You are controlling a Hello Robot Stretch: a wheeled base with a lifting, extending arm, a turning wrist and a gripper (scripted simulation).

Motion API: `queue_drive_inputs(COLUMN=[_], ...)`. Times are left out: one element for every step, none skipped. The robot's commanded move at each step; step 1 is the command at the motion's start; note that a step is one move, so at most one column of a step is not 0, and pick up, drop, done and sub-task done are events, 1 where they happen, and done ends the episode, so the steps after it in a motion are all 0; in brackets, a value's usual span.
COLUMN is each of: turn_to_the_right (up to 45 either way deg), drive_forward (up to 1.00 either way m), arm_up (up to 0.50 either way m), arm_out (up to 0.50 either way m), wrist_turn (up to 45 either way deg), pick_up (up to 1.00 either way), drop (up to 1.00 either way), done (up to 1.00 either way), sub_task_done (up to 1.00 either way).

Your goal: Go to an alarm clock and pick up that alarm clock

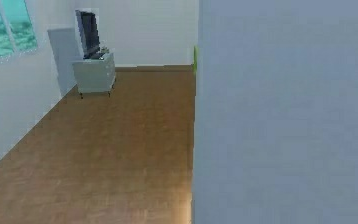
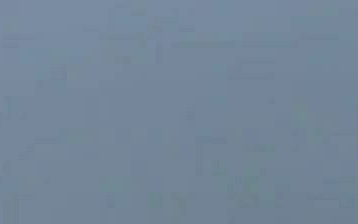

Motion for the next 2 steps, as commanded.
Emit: queue_drive_inputs(turn_to_the_right=[-3.0,-45.0], drive_forward=[0.0,0.0], arm_up=[0.0,0.0], arm_out=[0.0,0.0], wrist_turn=[0.0,0.0], pick_up=[0.0,0.0], drop=[0.0,0.0], done=[0.0,0.0], sub_task_done=[0.0,0.0])
